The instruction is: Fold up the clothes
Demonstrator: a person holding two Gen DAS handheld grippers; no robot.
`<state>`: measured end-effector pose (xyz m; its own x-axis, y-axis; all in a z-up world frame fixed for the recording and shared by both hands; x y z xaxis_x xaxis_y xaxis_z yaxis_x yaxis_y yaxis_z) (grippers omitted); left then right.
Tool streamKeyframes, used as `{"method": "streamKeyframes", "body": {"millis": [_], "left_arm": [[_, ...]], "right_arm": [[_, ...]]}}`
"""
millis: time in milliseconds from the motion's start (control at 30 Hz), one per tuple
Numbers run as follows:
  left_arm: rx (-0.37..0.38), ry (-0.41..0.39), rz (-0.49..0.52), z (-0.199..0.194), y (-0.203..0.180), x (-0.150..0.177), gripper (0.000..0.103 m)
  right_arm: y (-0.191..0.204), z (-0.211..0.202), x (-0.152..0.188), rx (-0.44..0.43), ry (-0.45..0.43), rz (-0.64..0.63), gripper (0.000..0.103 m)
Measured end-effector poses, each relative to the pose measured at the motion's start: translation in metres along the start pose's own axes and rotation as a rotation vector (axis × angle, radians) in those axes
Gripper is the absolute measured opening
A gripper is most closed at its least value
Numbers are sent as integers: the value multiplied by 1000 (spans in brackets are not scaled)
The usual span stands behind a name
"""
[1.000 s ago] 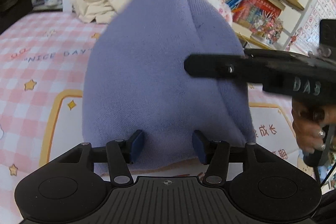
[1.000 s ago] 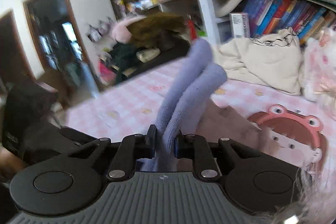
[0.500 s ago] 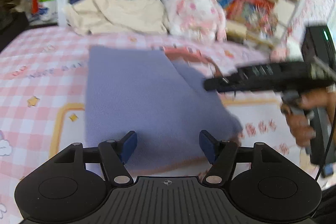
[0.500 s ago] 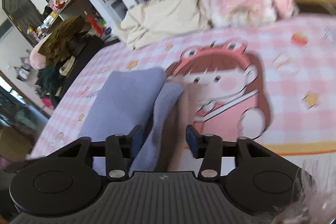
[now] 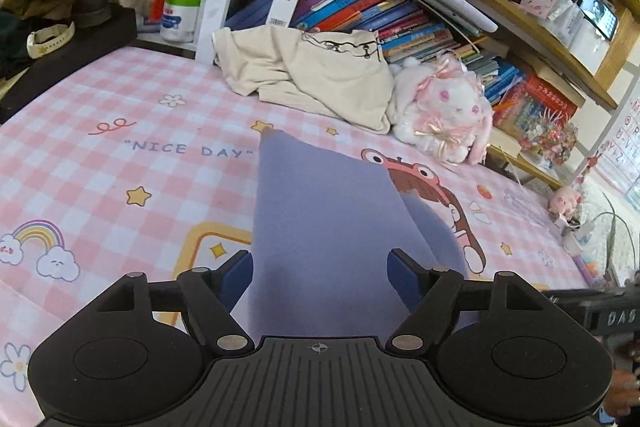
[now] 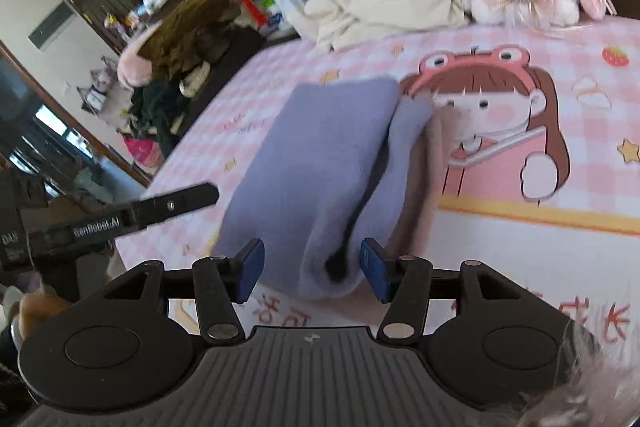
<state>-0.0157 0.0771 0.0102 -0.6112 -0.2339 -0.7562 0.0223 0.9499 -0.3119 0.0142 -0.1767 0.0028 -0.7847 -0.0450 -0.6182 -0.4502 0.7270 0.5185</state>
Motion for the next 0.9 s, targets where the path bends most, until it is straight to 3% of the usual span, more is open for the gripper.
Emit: {"method": "streamKeyframes", "body": {"millis": [133,267,300,367,400,467,567,600,733,900], "left_arm": [[4,33,0,7,-3,7,80],[60,27,49,8,-11,12,78],[69,35,70,10,-14,14,76],[88,50,111,14,-20,16,59],[97,58,131,15,-22,18,56],[107,70,173,20,-27,21,51],[106,80,218,26,-29,26,51],[106,81,225,27,-30,27,51],[115,93,212,28,-28,25,53],[139,117,201,29,-26,27,56]], "right_arm": [[11,6,-4,31,-7,-56,52],[11,18,-10,68,-16,-47,49],[6,24,-12,79,-10,-25,48],[-3,34,-15,97,2,17,47],[-7,38,-15,94,14,41,45],[-16,46,-14,88,39,87,33],[-24,45,-13,37,34,134,14],[-23,41,-13,15,16,133,11],[18,10,-14,-70,-112,-86,10],[-18,28,0,10,-41,119,10]]}}
Point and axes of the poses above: each gripper's, at about its wrist camera, not at the fingertips, and z roughly the way its jaws point, y to its left, x to its underside, the point moved 2 cm from there along z, roughly the way its jaws point, and after that the axes turned 5 degrees about -y, right-handed, at the moved point
